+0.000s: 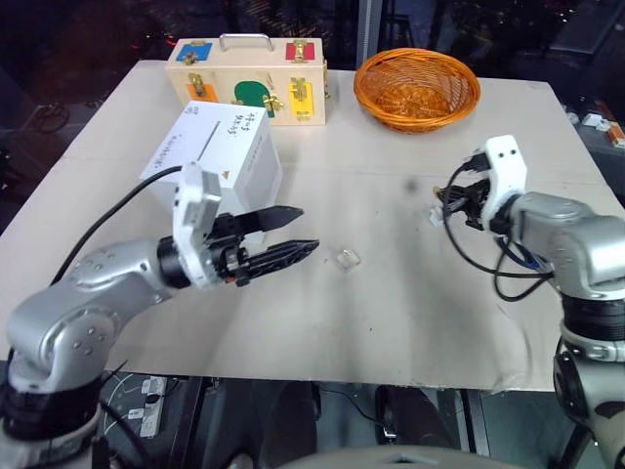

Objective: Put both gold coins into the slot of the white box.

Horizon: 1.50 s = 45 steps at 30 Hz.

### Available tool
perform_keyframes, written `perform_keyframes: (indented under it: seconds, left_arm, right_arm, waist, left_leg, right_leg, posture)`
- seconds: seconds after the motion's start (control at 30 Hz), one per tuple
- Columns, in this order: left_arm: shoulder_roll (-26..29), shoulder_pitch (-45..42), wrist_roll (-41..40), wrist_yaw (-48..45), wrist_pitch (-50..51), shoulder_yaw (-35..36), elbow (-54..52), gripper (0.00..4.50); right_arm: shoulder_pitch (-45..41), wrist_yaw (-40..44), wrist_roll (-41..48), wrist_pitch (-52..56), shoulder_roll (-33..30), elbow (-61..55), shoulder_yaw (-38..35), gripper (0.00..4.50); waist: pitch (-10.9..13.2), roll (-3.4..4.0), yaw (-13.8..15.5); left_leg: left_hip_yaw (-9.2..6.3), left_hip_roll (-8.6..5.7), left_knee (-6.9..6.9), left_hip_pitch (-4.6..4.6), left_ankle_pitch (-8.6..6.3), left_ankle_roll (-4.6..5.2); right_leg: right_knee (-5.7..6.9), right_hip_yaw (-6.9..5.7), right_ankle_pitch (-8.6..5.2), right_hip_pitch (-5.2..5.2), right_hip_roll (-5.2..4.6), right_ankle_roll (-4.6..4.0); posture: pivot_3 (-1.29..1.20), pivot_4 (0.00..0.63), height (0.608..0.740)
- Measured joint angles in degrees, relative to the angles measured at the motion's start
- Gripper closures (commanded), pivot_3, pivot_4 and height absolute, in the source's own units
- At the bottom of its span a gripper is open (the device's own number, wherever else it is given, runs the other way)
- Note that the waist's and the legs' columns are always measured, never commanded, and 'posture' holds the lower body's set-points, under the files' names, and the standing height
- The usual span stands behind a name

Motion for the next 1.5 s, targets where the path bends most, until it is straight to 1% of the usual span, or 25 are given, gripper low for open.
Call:
perform_keyframes:
  seconds: [0.03, 0.07, 0.1, 0.13, 0.2, 0.37, 0.43, 0.5, 0.6, 0.83, 1.07, 1.13, 1.17, 1.2, 1.5]
  left_arm:
    - [-1.01, -4.65, -0.87, -0.24, 1.01, -1.6, 2.61, 1.27]
    - [-2.07, -8.99, -1.62, -0.79, 1.62, -3.2, 4.98, 1.53]
    - [-2.37, -10.54, -1.86, -1.12, 1.82, -3.82, 5.6, 1.8]
    - [-3.1, -12.68, -2.09, -1.7, 2.39, -5.06, 6.96, 2.12]
    - [-4.86, -16.42, -2.18, -2.6, 3.26, -7.07, 10.26, 3.1]
    - [-7.86, -22.98, -0.05, -5.56, 3.42, -10.93, 15.67, 3.1]
    - [-10.52, -26.52, -0.07, -6.96, 3.66, -12.25, 18.4, 3.1]
    - [-11.44, -28.84, 0.23, -8.55, 3.73, -13.54, 19.6, 3.1]
    - [-11.78, -29.11, 1.52, -10.58, 3.73, -14.43, 20.23, 3.1]
    - [-12.98, -30.18, 3.13, -12.61, 3.76, -15.5, 20.86, 3.1]
    - [-13.71, -30.65, 4.31, -14.09, 4.31, -15.83, 20.84, 3.1]
    - [-14.13, -30.67, 4.35, -14.34, 4.5, -16.04, 20.83, 3.63]
    - [-14.4, -30.73, 4.35, -14.74, 4.63, -16.04, 20.82, 3.99]
    - [-14.52, -30.79, 4.31, -15.16, 4.74, -16.04, 20.76, 4.48]
    - [-15.72, -30.89, 4.06, -15.5, 5.75, -16.02, 20.52, 4.48]
  right_arm:
    - [-0.96, 3.8, 6.5, 4.13, 0.01, -3.36, -4.62, 4.47]
    - [-3.44, 6.7, 12.27, 8.02, 0.2, -6.43, -7.91, 4.49]
    - [-5.1, 7.77, 14.77, 9.33, 0.24, -8.12, -9.41, 4.5]
    - [-6.55, 8.63, 17.86, 11.55, 0.23, -9.78, -11.76, 4.5]
    - [-8.65, 9.53, 22.91, 15.83, 0.47, -11.76, -15.47, 4.5]
    - [-10.28, 9.69, 31.39, 21.44, 1.03, -13.82, -18.86, 4.5]
    - [-10.98, 9.46, 34.87, 21.9, 0.82, -14.54, -20.03, 4.5]
    - [-11.72, 8.49, 38.39, 21.9, 0.69, -15.36, -20.29, 4.5]
    - [-11.9, 6.35, 42.01, 21.91, 0.37, -15.46, -20.5, 4.5]
    - [-12.79, 0.46, 49.43, 21.07, -0.17, -14.63, -20.24, 4.5]
    - [-12.81, -6.18, 57.56, 15.72, -3.2, -12.87, -16.88, 4.5]
    - [-12.77, -7.7, 59.66, 13.79, -4.46, -12.48, -15.6, 4.5]
    - [-12.68, -8.53, 60.67, 12.6, -5.35, -12.01, -14.83, 4.5]
    - [-12.64, -9.29, 61.34, 11.56, -6.0, -11.61, -14.25, 4.5]
    - [-9.71, -11.68, 68.23, 3.57, -13.39, -11.25, -10.3, 4.5]
  waist:
    - [0.04, 0.06, 0.24]
    - [0.07, 0.09, 0.24]
    - [0.06, 0.09, 0.17]
    - [0.06, 0.09, 0.09]
    - [0.06, 0.08, 0.02]
    - [0.07, 0.1, -0.05]
    - [0.07, 0.1, 0.06]
    - [0.07, 0.1, 0.02]
    - [0.07, 0.1, -0.32]
    - [0.07, 0.1, -0.09]
    - [0.07, 0.1, -0.1]
    - [0.07, 0.1, -0.1]
    - [0.07, 0.1, -0.1]
    - [0.07, 0.1, -0.1]
    - [0.07, 0.1, -0.08]
  left_leg:
    - [-0.06, 0.0, 0.01, -0.02, 0.0, 0.0]
    - [-0.08, 0.0, 0.04, -0.01, 0.0, 0.0]
    - [-0.08, 0.0, 0.04, 0.0, 0.0, 0.0]
    - [-0.08, 0.0, 0.04, 0.04, 0.0, 0.0]
    - [-0.09, 0.0, 0.05, 0.03, 0.0, 0.0]
    - [-0.07, -0.01, 0.05, 0.02, 0.0, 0.0]
    - [-0.08, -0.01, 0.06, 0.0, 0.0, 0.0]
    - [-0.08, -0.01, 0.07, -0.01, 0.0, 0.0]
    - [-0.04, -0.01, 0.06, 0.02, 0.0, 0.0]
    - [-0.04, -0.01, 0.08, -0.01, 0.0, 0.0]
    - [-0.05, -0.01, 0.08, -0.01, 0.0, 0.0]
    - [-0.05, -0.01, 0.08, -0.01, 0.0, 0.0]
    - [-0.05, -0.01, 0.09, -0.02, 0.0, 0.0]
    - [-0.05, -0.01, 0.09, -0.02, 0.0, 0.0]
    - [-0.06, -0.01, 0.09, -0.04, 0.0, 0.01]
  right_leg:
    - [0.04, -0.09, 0.0, 0.01, 0.01, 0.0]
    - [0.07, -0.1, 0.01, 0.01, 0.02, -0.01]
    - [0.08, -0.09, 0.0, 0.02, 0.02, -0.01]
    - [0.07, -0.09, 0.0, 0.06, 0.01, -0.01]
    - [0.06, -0.1, 0.0, 0.06, 0.02, 0.0]
    - [0.06, -0.08, 0.01, 0.05, 0.02, -0.01]
    - [0.07, -0.1, 0.0, 0.05, 0.02, -0.01]
    - [0.06, -0.08, 0.0, 0.05, 0.01, -0.01]
    - [0.08, -0.02, 0.0, 0.02, 0.02, -0.01]
    - [0.11, -0.02, 0.0, 0.01, 0.01, -0.01]
    - [0.11, -0.03, 0.0, 0.01, 0.01, 0.0]
    - [0.11, -0.02, 0.0, 0.01, 0.01, 0.0]
    - [0.1, -0.02, 0.0, 0.01, 0.01, 0.0]
    - [0.1, -0.02, 0.0, 0.01, 0.01, 0.0]
    - [0.07, -0.03, 0.0, 0.01, 0.01, 0.0]
  posture:
    - [0.0, 0.15, 0.726]
    - [0.0, 0.15, 0.726]
    - [0.0, 0.15, 0.726]
    - [0.0, 0.15, 0.726]
    - [0.0, 0.15, 0.726]
    - [0.0, 0.15, 0.726]
    - [0.0, 0.15, 0.726]
    - [0.0, 0.15, 0.726]
    - [0.0, 0.15, 0.726]
    - [0.0, 0.15, 0.726]
    - [0.0, 0.15, 0.726]
    - [0.0, 0.15, 0.726]
    - [0.0, 0.15, 0.726]
    - [0.0, 0.15, 0.726]
    - [0.0, 0.15, 0.726]
